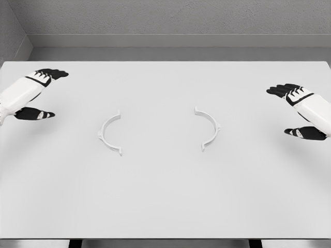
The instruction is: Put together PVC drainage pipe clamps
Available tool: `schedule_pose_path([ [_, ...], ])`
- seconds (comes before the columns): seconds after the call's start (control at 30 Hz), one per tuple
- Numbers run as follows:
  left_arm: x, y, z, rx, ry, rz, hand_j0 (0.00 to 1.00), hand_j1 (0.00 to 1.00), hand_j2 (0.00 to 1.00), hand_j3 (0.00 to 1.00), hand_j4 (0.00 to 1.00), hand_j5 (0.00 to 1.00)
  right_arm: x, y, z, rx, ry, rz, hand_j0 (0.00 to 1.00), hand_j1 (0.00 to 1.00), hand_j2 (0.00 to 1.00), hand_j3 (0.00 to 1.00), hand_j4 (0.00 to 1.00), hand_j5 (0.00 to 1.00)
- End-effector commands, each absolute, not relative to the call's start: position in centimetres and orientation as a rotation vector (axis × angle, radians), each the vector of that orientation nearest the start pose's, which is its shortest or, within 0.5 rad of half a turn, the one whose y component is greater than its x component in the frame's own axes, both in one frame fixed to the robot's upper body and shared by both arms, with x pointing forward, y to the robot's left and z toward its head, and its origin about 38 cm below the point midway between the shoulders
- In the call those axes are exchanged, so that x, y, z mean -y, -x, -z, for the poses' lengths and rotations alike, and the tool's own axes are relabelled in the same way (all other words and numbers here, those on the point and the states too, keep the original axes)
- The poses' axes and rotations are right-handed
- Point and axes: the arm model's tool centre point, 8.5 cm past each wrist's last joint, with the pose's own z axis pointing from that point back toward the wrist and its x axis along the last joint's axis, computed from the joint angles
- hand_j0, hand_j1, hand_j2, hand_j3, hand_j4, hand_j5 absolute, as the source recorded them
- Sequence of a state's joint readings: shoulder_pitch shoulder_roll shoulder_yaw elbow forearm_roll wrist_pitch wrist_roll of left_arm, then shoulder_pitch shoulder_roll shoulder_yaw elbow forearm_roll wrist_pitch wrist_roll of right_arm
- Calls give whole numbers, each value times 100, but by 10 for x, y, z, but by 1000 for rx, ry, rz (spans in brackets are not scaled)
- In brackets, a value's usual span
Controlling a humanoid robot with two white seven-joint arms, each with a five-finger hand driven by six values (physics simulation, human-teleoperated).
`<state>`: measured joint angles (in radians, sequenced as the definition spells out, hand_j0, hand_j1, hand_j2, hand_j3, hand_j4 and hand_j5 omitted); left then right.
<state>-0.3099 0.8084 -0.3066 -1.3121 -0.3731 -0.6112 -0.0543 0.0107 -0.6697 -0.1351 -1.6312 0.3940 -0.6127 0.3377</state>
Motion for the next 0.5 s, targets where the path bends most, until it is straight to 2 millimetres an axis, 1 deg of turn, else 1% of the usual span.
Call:
schedule_pose_path([
  [0.0,-394,-410,-181,1713,-608,1444,100,100,100,100,100,100,391,-344,-193,1703,603,-1453,100,100,100,100,100,100],
  [0.1,-394,-410,-182,1715,-611,1443,100,100,100,100,100,100,387,-345,-191,1717,593,-1439,100,100,100,100,100,100],
  [0.13,-393,-410,-182,1718,-610,1444,100,100,100,100,100,100,369,-356,-188,1759,576,-1421,100,100,100,100,100,100],
  [0.2,-387,-410,-182,1735,-599,1444,100,100,100,100,100,100,329,-370,-166,1731,568,-1525,100,100,100,100,100,100],
  [0.23,-381,-410,-181,1743,-586,1452,100,100,100,100,100,100,316,-381,-169,1735,600,-1564,100,100,100,100,100,100],
  [0.27,-371,-408,-178,1754,-559,1470,100,100,100,100,100,100,304,-383,-163,1730,582,-1590,100,100,100,100,100,100],
  [0.3,-363,-408,-174,1768,-537,1463,100,100,100,100,100,100,302,-384,-159,1713,586,-1607,100,100,100,100,100,100],
  [0.33,-359,-408,-171,1770,-525,1464,100,100,100,100,100,100,297,-384,-157,1711,581,-1621,100,100,100,100,100,100],
  [0.4,-357,-407,-169,1769,-518,1468,100,100,100,100,100,100,287,-388,-156,1713,590,-1639,100,100,100,100,100,100],
  [0.47,-357,-407,-169,1770,-516,1470,100,100,100,100,100,100,278,-392,-149,1727,573,-1608,100,100,100,100,100,100],
])
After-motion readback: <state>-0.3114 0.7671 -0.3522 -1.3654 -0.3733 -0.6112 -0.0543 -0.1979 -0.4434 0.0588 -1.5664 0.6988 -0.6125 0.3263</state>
